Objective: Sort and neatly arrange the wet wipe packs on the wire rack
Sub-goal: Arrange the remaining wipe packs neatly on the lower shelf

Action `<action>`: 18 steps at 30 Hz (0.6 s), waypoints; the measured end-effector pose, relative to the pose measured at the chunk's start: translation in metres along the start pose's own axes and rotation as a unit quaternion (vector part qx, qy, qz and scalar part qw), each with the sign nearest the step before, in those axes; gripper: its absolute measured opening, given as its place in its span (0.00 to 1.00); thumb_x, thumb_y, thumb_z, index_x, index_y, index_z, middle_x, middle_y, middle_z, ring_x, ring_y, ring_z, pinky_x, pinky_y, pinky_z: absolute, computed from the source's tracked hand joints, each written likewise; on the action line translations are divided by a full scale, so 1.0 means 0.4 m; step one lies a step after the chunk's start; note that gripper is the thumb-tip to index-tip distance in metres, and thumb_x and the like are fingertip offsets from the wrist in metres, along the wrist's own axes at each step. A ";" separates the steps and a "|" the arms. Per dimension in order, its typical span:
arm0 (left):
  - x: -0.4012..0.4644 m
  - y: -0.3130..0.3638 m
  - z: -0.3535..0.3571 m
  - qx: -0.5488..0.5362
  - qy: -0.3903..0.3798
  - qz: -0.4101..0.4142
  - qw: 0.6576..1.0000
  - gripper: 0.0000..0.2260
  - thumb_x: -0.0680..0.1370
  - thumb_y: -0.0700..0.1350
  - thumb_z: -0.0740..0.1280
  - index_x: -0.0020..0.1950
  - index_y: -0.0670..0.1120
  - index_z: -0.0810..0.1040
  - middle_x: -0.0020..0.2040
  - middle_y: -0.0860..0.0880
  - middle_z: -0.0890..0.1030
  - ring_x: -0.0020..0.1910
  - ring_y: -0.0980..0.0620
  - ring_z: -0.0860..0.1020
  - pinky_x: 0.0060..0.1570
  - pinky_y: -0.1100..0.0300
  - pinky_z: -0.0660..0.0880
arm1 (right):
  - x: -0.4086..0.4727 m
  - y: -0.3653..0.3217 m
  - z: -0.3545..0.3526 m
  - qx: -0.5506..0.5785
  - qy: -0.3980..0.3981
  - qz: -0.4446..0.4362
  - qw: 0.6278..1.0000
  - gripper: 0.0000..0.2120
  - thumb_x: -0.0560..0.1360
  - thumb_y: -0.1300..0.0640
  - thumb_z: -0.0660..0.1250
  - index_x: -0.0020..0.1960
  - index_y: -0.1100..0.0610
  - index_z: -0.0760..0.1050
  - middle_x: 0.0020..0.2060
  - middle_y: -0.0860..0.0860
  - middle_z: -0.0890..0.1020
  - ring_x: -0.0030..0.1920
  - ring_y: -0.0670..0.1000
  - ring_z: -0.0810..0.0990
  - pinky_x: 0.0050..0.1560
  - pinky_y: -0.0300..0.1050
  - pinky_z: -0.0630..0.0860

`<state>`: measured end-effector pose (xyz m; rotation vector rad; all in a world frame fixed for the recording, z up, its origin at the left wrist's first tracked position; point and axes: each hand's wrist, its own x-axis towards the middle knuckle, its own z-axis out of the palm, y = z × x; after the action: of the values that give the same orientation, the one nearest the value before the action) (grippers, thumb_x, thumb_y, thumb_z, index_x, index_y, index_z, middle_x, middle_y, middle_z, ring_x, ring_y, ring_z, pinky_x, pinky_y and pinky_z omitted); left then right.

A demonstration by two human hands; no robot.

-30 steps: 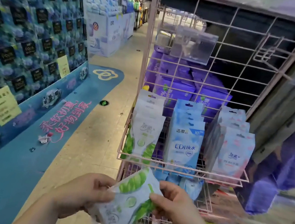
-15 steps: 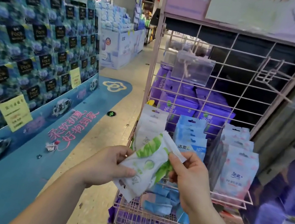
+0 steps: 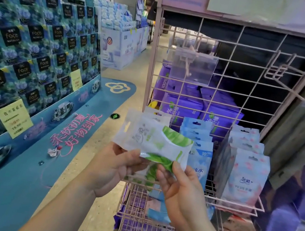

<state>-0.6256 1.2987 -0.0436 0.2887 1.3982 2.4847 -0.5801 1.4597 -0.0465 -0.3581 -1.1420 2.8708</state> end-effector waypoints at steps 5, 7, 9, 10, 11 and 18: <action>0.050 0.043 -0.009 0.171 0.104 0.072 0.977 0.11 0.76 0.36 0.65 0.54 0.49 0.76 0.49 0.50 0.85 0.46 0.51 0.82 0.42 0.57 0.78 | 0.018 -0.028 -0.022 -0.427 0.024 -0.125 0.895 0.19 0.72 0.60 0.73 0.58 0.52 0.69 0.51 0.48 0.81 0.52 0.47 0.82 0.53 0.43 0.79; 0.072 0.066 -0.042 0.348 0.076 0.061 0.932 0.14 0.77 0.35 0.65 0.55 0.54 0.74 0.53 0.53 0.83 0.51 0.54 0.80 0.51 0.55 0.76 | 0.019 -0.036 -0.022 -0.485 0.017 -0.129 0.865 0.28 0.74 0.56 0.71 0.70 0.48 0.63 0.60 0.42 0.74 0.60 0.42 0.75 0.64 0.43 0.72; 0.087 0.073 -0.054 0.492 0.011 0.026 0.870 0.18 0.77 0.38 0.67 0.58 0.59 0.70 0.55 0.55 0.81 0.56 0.56 0.78 0.59 0.52 0.74 | 0.021 -0.024 -0.017 -0.532 -0.014 -0.100 0.841 0.33 0.76 0.55 0.68 0.76 0.49 0.56 0.65 0.41 0.68 0.66 0.42 0.69 0.70 0.44 0.66; 0.092 0.066 -0.055 0.538 -0.016 0.006 0.843 0.20 0.76 0.39 0.67 0.61 0.61 0.69 0.55 0.56 0.80 0.55 0.57 0.78 0.60 0.53 0.74 | 0.024 -0.014 -0.012 -0.559 -0.024 -0.088 0.824 0.33 0.76 0.54 0.67 0.76 0.48 0.55 0.65 0.40 0.68 0.68 0.43 0.68 0.71 0.46 0.65; 0.093 0.058 -0.049 0.574 -0.031 -0.003 0.818 0.22 0.76 0.41 0.68 0.64 0.61 0.67 0.56 0.57 0.79 0.55 0.58 0.77 0.59 0.54 0.74 | 0.028 -0.004 -0.007 -0.580 -0.029 -0.076 0.811 0.32 0.76 0.53 0.67 0.75 0.46 0.56 0.66 0.38 0.68 0.67 0.43 0.70 0.70 0.48 0.68; 0.100 -0.028 -0.054 0.696 0.028 -0.019 0.717 0.43 0.61 0.60 0.71 0.74 0.57 0.60 0.72 0.49 0.66 0.73 0.47 0.60 0.71 0.48 0.62 | 0.119 0.003 0.049 -0.537 0.011 0.043 0.842 0.21 0.69 0.58 0.67 0.60 0.47 0.69 0.55 0.46 0.81 0.54 0.50 0.79 0.58 0.51 0.77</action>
<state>-0.6682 1.3004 -0.0627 0.4128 2.9254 0.8620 -0.6309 1.4509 -0.0431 -0.4381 -2.6576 1.9253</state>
